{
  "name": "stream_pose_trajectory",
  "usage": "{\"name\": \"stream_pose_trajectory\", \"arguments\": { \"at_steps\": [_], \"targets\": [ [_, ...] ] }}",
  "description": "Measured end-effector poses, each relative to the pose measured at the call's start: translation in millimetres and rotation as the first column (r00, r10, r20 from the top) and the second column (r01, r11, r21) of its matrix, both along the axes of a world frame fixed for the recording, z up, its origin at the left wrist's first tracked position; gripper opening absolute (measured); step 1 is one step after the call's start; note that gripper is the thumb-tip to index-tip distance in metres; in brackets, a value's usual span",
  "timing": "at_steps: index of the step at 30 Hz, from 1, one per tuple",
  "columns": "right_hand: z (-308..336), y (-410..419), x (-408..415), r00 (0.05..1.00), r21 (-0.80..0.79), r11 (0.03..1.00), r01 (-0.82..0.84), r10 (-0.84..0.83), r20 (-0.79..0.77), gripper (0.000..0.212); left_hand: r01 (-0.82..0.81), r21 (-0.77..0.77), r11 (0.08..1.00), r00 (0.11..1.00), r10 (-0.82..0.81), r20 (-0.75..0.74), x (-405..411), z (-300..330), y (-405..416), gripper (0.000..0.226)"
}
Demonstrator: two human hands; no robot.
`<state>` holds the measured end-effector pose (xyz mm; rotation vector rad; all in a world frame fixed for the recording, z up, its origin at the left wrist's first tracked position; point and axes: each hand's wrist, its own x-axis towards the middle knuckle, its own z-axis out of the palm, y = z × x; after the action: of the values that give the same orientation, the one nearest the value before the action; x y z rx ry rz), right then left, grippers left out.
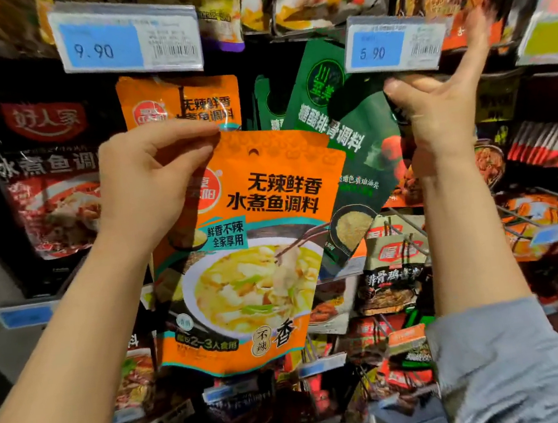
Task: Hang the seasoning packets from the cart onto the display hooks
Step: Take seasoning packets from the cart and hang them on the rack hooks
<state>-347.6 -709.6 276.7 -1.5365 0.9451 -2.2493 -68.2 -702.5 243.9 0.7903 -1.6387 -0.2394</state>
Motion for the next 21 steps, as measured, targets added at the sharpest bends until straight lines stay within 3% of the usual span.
{"name": "stream_pose_trajectory", "arguments": {
  "at_steps": [4, 7, 9, 12, 14, 18, 21],
  "targets": [
    [1, -17, -6, 0.999, 0.021, 0.999, -0.031, 0.032, -0.016, 0.098, -0.024, -0.001, 1.0, 0.999, 0.024, 0.026, -4, 0, 0, 0.029],
    [2, -31, -7, 0.999, 0.126, 0.992, 0.014, -0.01, -0.032, 0.097, -0.021, 0.01, 1.0, 0.999, 0.021, 0.026, -5, -1, 0, 0.028],
    [2, -43, -13, 0.997, 0.213, 0.975, 0.064, -0.051, -0.066, 0.077, -0.02, 0.013, 1.0, 1.0, 0.02, 0.013, -3, -3, 2, 0.029],
    [3, -62, -21, 0.987, 0.351, 0.93, 0.114, -0.065, -0.148, 0.021, -0.015, 0.046, 0.999, 1.0, 0.016, -0.02, 3, -6, 6, 0.03],
    [3, -72, -23, 0.987, 0.401, 0.91, 0.105, -0.046, -0.153, 0.008, -0.003, 0.072, 0.997, 0.999, 0.006, -0.039, 6, -5, 8, 0.034],
    [7, -88, -22, 0.989, 0.413, 0.906, 0.091, -0.034, -0.144, 0.038, 0.032, 0.123, 0.992, 0.999, -0.027, -0.041, 7, 4, 15, 0.039],
    [5, -93, -17, 0.993, 0.471, 0.877, 0.091, -0.045, -0.108, 0.045, 0.064, 0.16, 0.985, 0.997, -0.056, -0.053, 10, 11, 18, 0.042]
  ]
}}
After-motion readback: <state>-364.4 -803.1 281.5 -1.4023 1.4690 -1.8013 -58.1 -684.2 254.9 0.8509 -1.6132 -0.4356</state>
